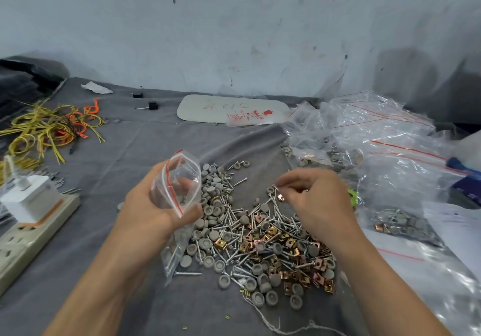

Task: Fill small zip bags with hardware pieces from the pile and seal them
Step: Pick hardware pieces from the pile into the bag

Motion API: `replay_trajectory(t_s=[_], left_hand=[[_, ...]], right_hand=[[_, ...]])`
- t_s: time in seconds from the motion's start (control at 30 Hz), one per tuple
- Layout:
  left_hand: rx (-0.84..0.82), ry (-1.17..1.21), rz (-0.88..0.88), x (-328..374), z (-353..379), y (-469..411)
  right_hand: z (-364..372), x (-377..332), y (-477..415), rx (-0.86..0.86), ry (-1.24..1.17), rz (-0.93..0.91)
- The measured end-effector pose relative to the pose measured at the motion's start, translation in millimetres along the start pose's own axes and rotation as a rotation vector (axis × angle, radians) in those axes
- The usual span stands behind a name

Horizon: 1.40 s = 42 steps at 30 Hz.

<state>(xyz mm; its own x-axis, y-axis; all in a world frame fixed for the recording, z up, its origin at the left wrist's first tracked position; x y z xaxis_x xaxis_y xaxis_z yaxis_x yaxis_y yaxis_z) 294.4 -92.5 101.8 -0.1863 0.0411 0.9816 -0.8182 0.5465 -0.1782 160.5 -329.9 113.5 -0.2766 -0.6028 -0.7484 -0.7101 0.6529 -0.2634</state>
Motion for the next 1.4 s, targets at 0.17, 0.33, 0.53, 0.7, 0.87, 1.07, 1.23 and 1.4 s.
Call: replay_trajectory(t_s=[0.17, 0.33, 0.53, 0.7, 0.87, 1.07, 1.23, 1.4], left_hand=[[0.008, 0.0, 0.02, 0.4, 3.1, 1.3], [0.006, -0.019, 0.016, -1.2, 2.3, 0.2], [0.005, -0.053, 0.026, -1.6, -3.2, 0.0], [-0.003, -0.083, 0.028, -1.9, -2.4, 0.8], [-0.005, -0.141, 0.04, 2.3, 1.5, 2.7], [0.009, -0.17, 0.049, -1.5, -2.4, 0.8], [-0.008, -0.178, 0.044, -3.9, 2.0, -0.9], [-0.003, -0.219, 0.063, -3.2, 3.3, 0.4]], right_hand=[[43.1, -1.8, 3.3, -0.305, 0.381, -0.003], [56.2, -4.2, 3.0, -0.369, 0.527, 0.017], [62.0, -16.5, 6.8, -0.317, 0.76, -0.1], [46.9, -7.1, 3.2, -0.276, 0.484, 0.025], [37.2, 3.9, -3.8, -0.25, 0.314, 0.076], [38.5, 10.4, -5.1, -0.225, 0.44, 0.088], [62.1, 0.8, -1.8, -0.287, 0.518, -0.003], [61.0, -3.7, -2.3, -0.227, 0.564, 0.005]])
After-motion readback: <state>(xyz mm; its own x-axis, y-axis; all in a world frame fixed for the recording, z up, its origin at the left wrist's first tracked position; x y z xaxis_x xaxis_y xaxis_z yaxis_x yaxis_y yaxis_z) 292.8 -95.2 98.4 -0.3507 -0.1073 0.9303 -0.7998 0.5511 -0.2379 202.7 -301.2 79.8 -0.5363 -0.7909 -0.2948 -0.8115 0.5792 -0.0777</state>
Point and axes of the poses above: each hand's wrist, its own y-axis away from the middle knuckle, its own z-axis out of the palm, x = y × z, the point moved 7 cm from there along -y, towards the middle knuckle, and after that the axes turned 2 degrees about -x, right-handed, at the moved point
